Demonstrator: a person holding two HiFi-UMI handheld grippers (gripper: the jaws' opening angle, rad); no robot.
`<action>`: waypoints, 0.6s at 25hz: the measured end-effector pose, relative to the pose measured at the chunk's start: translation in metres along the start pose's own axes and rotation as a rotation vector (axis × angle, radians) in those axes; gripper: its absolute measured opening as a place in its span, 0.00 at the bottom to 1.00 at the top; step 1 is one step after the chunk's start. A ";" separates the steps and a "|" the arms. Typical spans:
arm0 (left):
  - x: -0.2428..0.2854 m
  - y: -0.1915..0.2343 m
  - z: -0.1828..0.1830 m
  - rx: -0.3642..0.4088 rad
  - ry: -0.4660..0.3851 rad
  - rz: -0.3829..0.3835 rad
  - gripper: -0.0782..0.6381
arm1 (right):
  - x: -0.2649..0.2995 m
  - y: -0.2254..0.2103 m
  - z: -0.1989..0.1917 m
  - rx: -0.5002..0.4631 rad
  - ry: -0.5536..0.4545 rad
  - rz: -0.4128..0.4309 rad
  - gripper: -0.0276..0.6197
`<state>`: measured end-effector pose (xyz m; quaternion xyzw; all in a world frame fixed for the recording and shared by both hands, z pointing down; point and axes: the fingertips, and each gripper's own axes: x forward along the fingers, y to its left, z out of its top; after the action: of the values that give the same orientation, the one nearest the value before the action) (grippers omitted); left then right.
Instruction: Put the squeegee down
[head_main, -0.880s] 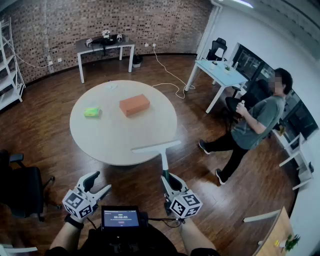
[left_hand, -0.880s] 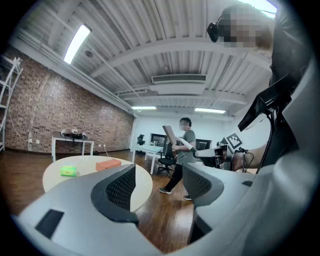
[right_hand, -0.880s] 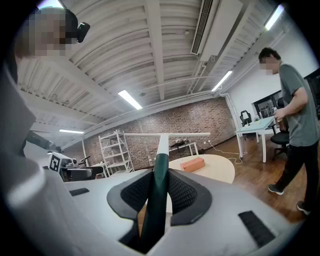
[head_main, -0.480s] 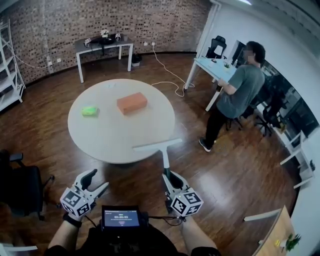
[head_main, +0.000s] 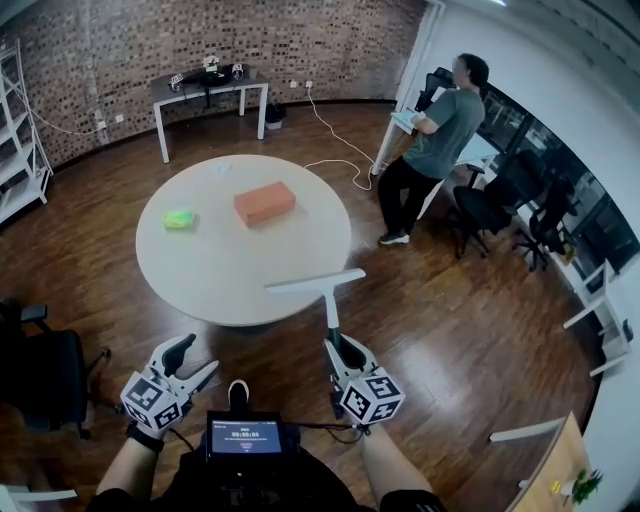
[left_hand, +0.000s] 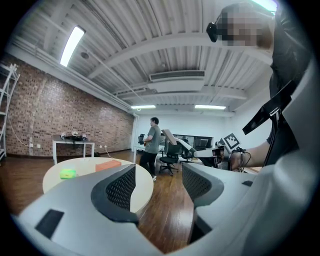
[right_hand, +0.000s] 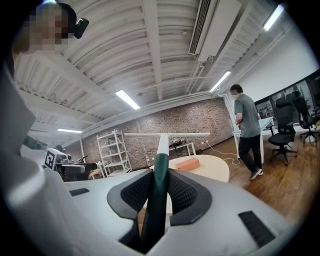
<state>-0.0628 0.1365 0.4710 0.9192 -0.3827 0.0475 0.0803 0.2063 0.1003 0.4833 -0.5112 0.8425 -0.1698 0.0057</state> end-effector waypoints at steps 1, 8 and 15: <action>0.002 0.003 0.000 0.001 -0.002 0.000 0.52 | 0.004 -0.002 -0.001 0.001 0.001 -0.001 0.21; 0.020 0.028 0.002 -0.005 -0.009 0.004 0.52 | 0.042 -0.013 0.002 -0.014 0.026 0.006 0.21; 0.046 0.074 0.002 -0.021 0.004 0.008 0.52 | 0.111 -0.031 0.006 -0.051 0.077 -0.007 0.21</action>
<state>-0.0827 0.0528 0.4838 0.9165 -0.3868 0.0458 0.0908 0.1811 -0.0097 0.5050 -0.5073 0.8444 -0.1677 -0.0403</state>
